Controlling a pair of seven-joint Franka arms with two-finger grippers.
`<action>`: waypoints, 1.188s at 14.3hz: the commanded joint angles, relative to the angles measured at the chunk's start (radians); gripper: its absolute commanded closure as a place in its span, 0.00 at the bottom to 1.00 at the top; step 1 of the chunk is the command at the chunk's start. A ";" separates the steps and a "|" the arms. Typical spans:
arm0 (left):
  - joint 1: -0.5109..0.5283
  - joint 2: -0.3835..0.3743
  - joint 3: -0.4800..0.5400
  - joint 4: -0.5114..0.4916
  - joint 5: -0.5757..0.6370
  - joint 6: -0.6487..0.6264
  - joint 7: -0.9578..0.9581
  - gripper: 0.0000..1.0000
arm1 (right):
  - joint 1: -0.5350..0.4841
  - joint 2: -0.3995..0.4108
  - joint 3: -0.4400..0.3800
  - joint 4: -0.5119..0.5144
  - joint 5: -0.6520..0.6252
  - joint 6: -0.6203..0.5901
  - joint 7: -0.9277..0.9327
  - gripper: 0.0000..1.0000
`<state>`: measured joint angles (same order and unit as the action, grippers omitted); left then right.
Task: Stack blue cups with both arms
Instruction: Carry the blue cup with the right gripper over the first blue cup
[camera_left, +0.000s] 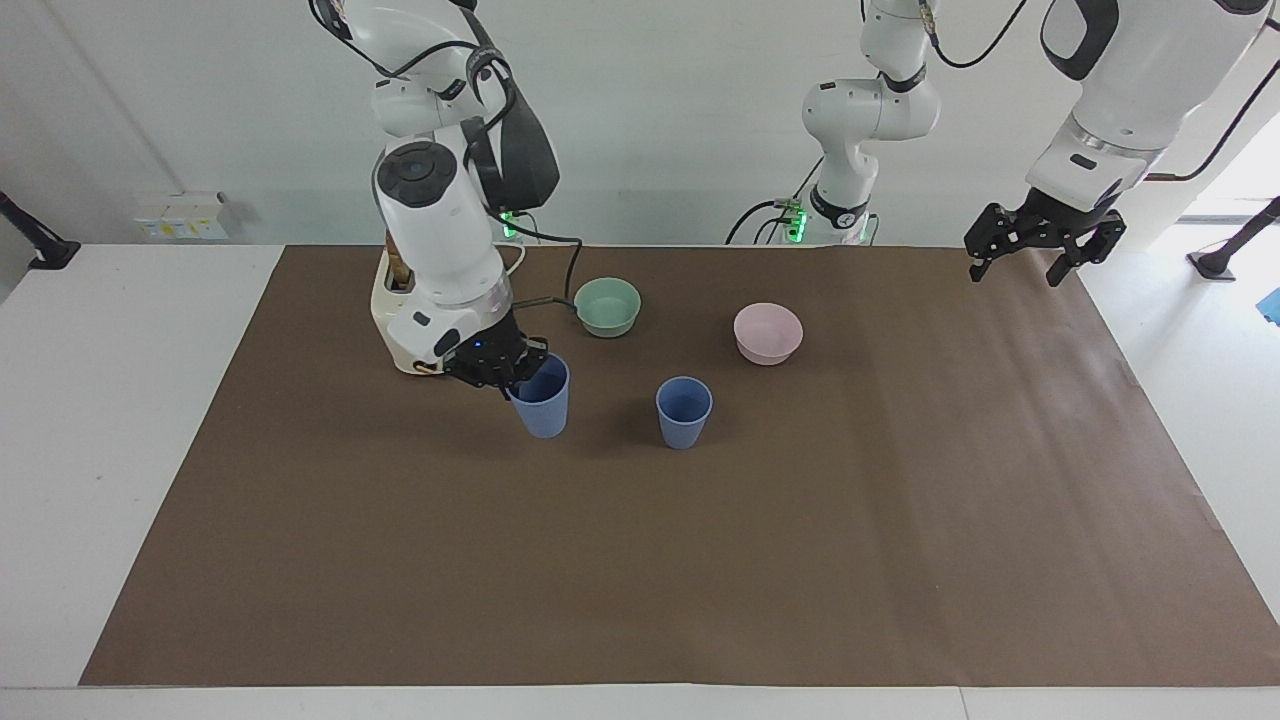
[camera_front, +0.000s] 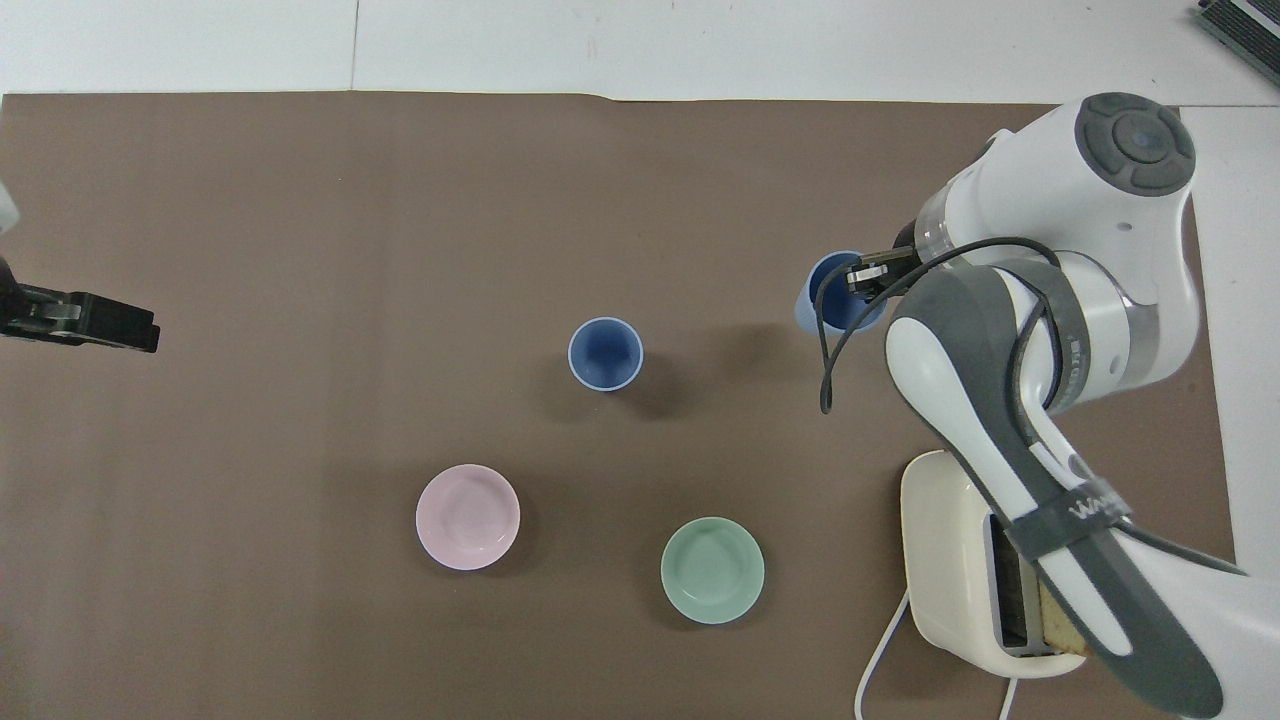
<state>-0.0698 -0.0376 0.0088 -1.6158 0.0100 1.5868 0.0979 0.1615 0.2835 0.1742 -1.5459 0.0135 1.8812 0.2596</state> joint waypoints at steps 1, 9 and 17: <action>0.022 -0.021 -0.018 0.013 -0.008 -0.057 0.013 0.00 | 0.067 0.046 0.001 0.093 0.003 -0.020 0.120 1.00; 0.036 -0.019 -0.020 0.077 -0.059 -0.070 -0.012 0.00 | 0.177 0.088 0.044 0.188 0.054 -0.011 0.306 1.00; 0.034 -0.036 -0.018 0.063 -0.059 -0.082 -0.006 0.00 | 0.194 0.128 0.044 0.176 0.043 -0.004 0.311 1.00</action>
<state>-0.0472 -0.0584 -0.0022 -1.5506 -0.0335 1.5258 0.0947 0.3605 0.3930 0.2127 -1.3962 0.0527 1.8821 0.5513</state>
